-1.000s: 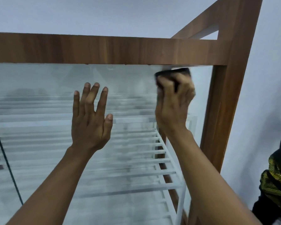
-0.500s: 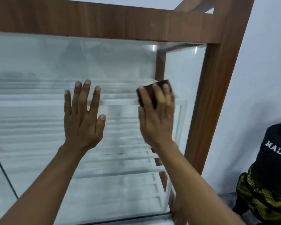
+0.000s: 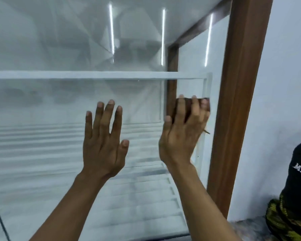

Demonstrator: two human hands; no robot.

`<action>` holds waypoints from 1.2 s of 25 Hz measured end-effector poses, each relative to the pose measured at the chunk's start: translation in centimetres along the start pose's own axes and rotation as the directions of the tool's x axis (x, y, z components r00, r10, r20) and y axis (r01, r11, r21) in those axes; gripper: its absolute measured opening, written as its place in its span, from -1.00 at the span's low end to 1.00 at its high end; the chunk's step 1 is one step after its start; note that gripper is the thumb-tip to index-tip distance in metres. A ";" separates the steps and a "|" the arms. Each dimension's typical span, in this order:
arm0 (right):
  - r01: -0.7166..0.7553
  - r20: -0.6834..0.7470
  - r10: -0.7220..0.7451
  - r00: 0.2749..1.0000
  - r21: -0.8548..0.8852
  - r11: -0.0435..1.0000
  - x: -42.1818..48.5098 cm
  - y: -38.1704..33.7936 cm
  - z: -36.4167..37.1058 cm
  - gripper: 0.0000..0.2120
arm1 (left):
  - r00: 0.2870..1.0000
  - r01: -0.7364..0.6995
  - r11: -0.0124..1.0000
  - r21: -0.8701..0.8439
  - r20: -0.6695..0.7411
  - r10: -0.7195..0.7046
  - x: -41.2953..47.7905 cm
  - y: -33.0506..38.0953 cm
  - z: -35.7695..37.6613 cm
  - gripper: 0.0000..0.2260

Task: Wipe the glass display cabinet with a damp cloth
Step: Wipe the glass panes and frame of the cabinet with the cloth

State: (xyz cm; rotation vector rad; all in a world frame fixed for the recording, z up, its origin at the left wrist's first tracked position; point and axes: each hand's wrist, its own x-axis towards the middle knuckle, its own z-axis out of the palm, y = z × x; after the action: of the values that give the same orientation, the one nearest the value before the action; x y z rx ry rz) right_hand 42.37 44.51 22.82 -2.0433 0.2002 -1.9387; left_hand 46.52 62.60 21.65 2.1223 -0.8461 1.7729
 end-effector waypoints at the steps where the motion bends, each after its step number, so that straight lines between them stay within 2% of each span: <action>1: 0.197 0.075 -0.201 0.977 0.047 0.979 -2.4 -2.8 1.1 -0.54 | 1.000 0.005 1.000 -0.012 -0.027 -0.005 -1.0 0.1 0.3 -0.41; 2: 0.383 0.118 -0.393 0.912 0.094 0.919 -5.5 -4.7 1.7 -0.54 | 0.998 0.033 0.999 -0.027 -0.059 -0.035 -2.0 0.0 0.4 -0.40; 3: 0.478 0.137 -0.491 0.860 0.123 0.870 -7.4 -4.2 1.8 -0.55 | 0.995 0.066 0.997 -0.044 -0.077 -0.069 -3.3 -0.1 0.5 -0.39; 4: 0.477 0.144 -0.486 0.862 0.099 0.874 -7.8 -1.8 1.5 -0.57 | 0.993 0.080 0.995 -0.053 -0.082 -0.084 -4.7 -0.1 0.6 -0.38; 6: 0.250 0.036 -0.251 0.967 0.026 0.968 -5.3 4.8 -0.3 -0.59 | 0.995 0.031 0.998 -0.060 -0.097 -0.037 -7.1 0.6 1.1 -0.38; 7: 0.144 -0.041 -0.144 0.989 -0.007 0.990 -4.6 6.3 -1.1 -0.58 | 0.996 0.003 0.998 -0.065 -0.093 -0.009 -8.1 1.0 1.4 -0.38; 8: 0.116 -0.065 -0.117 0.991 -0.008 0.993 -5.5 6.4 -0.7 -0.57 | 0.996 -0.016 0.998 -0.063 -0.089 0.010 -9.1 1.4 2.0 -0.39; 9: 0.183 -0.070 -0.183 0.981 -0.014 0.983 -8.1 5.2 0.5 -0.55 | 0.996 -0.021 0.998 -0.056 -0.089 0.016 -10.4 1.8 2.5 -0.40; 10: 0.321 0.000 -0.321 0.947 -0.007 0.947 -12.6 3.1 1.8 -0.53 | 0.995 -0.012 0.999 -0.050 -0.095 0.007 -12.0 2.0 3.0 -0.40; 11: 0.467 0.083 -0.470 0.878 0.054 0.882 -17.6 1.0 2.2 -0.53 | 0.995 0.004 0.999 -0.043 -0.099 -0.008 -13.8 2.0 3.3 -0.41; 12: 0.542 0.114 -0.550 0.827 0.095 0.835 -20.8 1.1 2.5 -0.54 | 0.995 0.021 0.999 -0.034 -0.093 -0.024 -15.8 1.9 3.5 -0.41; 13: 0.530 0.125 -0.537 0.834 0.084 0.844 -21.7 2.7 2.2 -0.57 | 0.996 0.031 0.999 -0.019 -0.083 -0.032 -17.7 1.8 3.7 -0.40; 14: 0.457 0.099 -0.458 0.883 0.041 0.889 -20.6 5.5 1.6 -0.61 | 0.996 0.032 0.999 -0.006 -0.083 -0.032 -19.5 1.9 4.0 -0.39; 15: 0.311 0.011 -0.311 0.950 0.005 0.950 -18.5 8.2 0.7 -0.63 | 0.996 0.029 1.000 -0.001 -0.087 -0.029 -20.8 2.0 4.2 -0.39; 16: 0.149 -0.069 -0.151 0.986 -0.027 0.988 -17.2 9.3 -0.1 -0.62 | 0.996 0.027 1.000 -0.008 -0.090 -0.028 -21.5 2.0 4.4 -0.38; 17: 0.057 -0.093 -0.059 0.994 -0.026 0.998 -17.2 9.2 -0.1 -0.57 | 0.995 0.027 0.999 -0.017 -0.096 -0.029 -21.7 1.9 4.6 -0.38; 18: 0.114 -0.068 -0.114 0.991 -0.014 0.993 -18.9 8.1 0.6 -0.53 | 0.994 0.023 0.999 -0.025 -0.109 -0.026 -21.7 1.9 4.7 -0.39; 19: 0.305 0.021 -0.305 0.952 -0.005 0.952 -22.3 5.9 1.7 -0.50 | 0.992 0.022 0.999 -0.036 -0.122 -0.027 -21.7 1.9 4.7 -0.40; 20: 0.501 0.145 -0.504 0.852 0.056 0.863 -26.3 4.0 2.3 -0.49 | 0.991 0.028 0.999 -0.046 -0.132 -0.034 -22.0 1.8 4.6 -0.41; 21: 0.606 0.202 -0.611 0.765 0.092 0.790 -29.1 3.8 2.3 -0.49 | 0.990 0.034 0.998 -0.048 -0.133 -0.041 -22.7 1.7 4.6 -0.41; 22: 0.613 0.213 -0.614 0.760 0.077 0.786 -30.2 5.1 2.1 -0.52 | 0.991 0.037 0.999 -0.039 -0.125 -0.042 -23.8 1.6 4.7 -0.42; 23: 0.511 0.194 -0.511 0.837 0.053 0.858 -29.5 7.7 1.6 -0.56 | 0.993 0.036 0.999 -0.020 -0.111 -0.038 -25.1 1.7 4.9 -0.42; 24: 0.306 0.113 -0.308 0.944 0.035 0.951 -28.4 10.1 0.7 -0.57 | 0.995 0.023 1.000 0.006 -0.094 -0.023 -26.4 1.9 5.1 -0.41; 25: 0.105 0.085 -0.106 0.991 0.026 0.994 -27.9 11.0 -0.2 -0.56 | 0.997 0.000 1.000 0.027 -0.073 0.002 -27.4 2.1 5.3 -0.40; 26: 0.044 0.094 -0.044 0.995 0.004 0.999 -28.5 11.4 -0.6 -0.53 | 0.998 -0.027 0.999 0.041 -0.059 0.029 -27.9 2.2 5.6 -0.40; 27: 0.161 0.147 -0.155 0.977 -0.029 0.986 -30.1 10.9 -0.6 -0.50 | 0.997 -0.055 0.997 0.052 -0.050 0.058 -28.2 2.3 5.7 -0.40; 28: 0.351 0.233 -0.336 0.912 -0.024 0.936 -32.4 9.9 -0.4 -0.49 | 0.995 -0.083 0.994 0.066 -0.045 0.086 -28.2 2.2 5.8 -0.40; 29: 0.456 0.299 -0.436 0.849 0.006 0.890 -34.4 9.6 -0.5 -0.48 | 0.993 -0.110 0.991 0.078 -0.042 0.113 -28.1 2.1 5.8 -0.40; 30: 0.474 0.311 -0.451 0.837 -0.001 0.880 -35.1 10.4 -0.8 -0.48 | 0.990 -0.130 0.988 0.088 -0.043 0.134 -28.0 2.0 5.8 -0.40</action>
State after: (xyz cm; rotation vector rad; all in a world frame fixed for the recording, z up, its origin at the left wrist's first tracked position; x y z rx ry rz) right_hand 40.29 45.70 -13.68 -2.5953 -0.3304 -1.8434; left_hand 47.54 65.54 -6.84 2.1094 -0.9338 1.9516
